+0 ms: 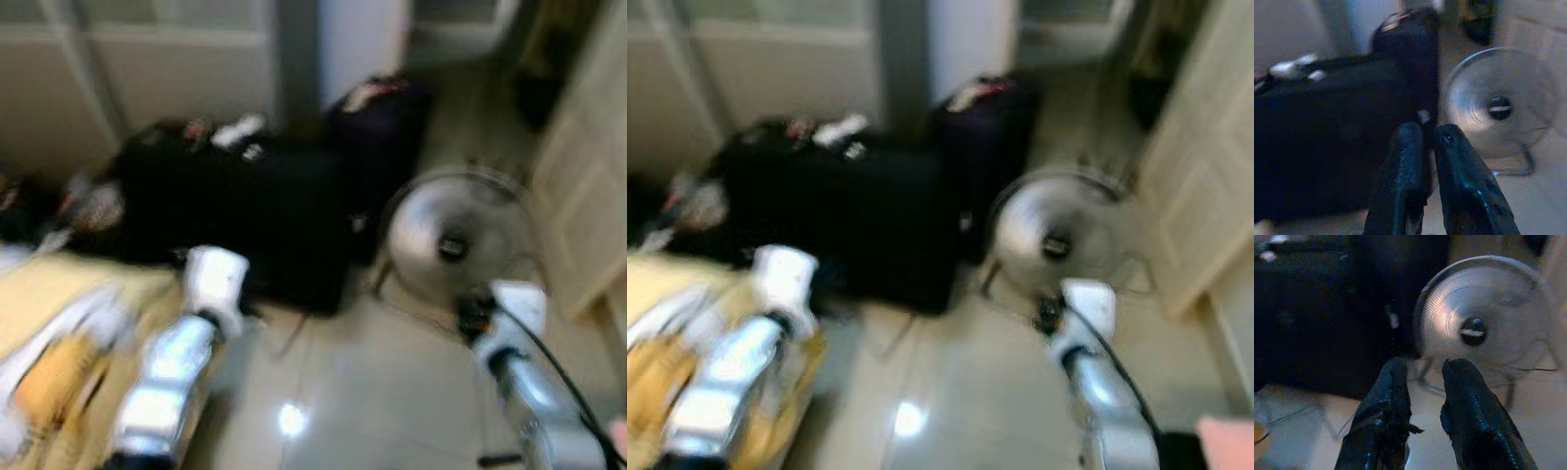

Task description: Clean up the room

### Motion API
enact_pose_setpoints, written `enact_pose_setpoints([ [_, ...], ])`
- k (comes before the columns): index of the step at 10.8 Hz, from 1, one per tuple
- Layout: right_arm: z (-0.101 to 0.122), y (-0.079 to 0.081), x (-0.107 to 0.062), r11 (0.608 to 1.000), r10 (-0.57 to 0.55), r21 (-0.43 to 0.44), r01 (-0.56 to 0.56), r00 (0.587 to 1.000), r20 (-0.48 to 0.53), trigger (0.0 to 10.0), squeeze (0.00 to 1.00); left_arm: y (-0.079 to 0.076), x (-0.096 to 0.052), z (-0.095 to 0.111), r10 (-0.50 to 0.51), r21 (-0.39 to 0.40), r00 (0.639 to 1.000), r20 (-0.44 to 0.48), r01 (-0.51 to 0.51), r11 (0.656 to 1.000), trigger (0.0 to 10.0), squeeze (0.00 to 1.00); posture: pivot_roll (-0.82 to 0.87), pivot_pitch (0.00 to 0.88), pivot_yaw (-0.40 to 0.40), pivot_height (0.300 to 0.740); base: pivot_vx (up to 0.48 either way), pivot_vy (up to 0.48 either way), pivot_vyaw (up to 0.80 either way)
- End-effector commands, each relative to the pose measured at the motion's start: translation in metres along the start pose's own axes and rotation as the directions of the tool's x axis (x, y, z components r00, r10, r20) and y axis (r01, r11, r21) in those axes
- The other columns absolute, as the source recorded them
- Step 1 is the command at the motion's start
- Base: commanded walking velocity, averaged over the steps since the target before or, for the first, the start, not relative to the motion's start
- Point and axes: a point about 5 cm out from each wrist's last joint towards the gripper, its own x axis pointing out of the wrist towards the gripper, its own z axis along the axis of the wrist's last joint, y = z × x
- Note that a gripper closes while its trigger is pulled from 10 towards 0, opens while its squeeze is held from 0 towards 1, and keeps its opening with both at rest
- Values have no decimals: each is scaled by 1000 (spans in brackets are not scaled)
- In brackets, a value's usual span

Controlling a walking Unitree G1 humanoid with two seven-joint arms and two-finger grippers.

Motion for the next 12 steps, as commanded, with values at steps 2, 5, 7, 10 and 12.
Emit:
enact_pose_setpoints([
  [2, 2, 10, 2, 999, 30, 9, -31, 999, 11, 10000, 0, 10, -4, -2, 24, 21, 1000, -14, -24, 999, 10000, 0, -37, 0, 35, 740, 416, 0, -766],
  [5, -6, 11, 0, 999, 34, 22, -34, 999, -15, 10000, 0, 8, -4, -7, 13, 15, 999, -32, -13, 1000, 10000, 0, -47, 0, 46, 740, 415, 0, -648],
  [7, -37, 14, 21, 995, 67, 89, -55, 987, -147, 10000, 0, 12, -3, -40, 47, -6, 983, -179, -48, 999, 10000, 0, -44, 0, 47, 740, 0, 0, 0],
  [10, -68, 10, 37, 999, 49, 12, -48, 953, -299, 10000, 0, 21, -8, -96, 73, 37, 909, -411, -63, 997, 10000, 0, -15, 0, 32, 740, 0, 0, 0],
  [12, -77, 9, 40, 997, 47, 72, -25, 943, -329, 10000, 0, 20, -4, -106, 68, -28, 887, -457, -90, 996, 10000, 0, -6, 0, 27, 740, 0, 0, 0],
])
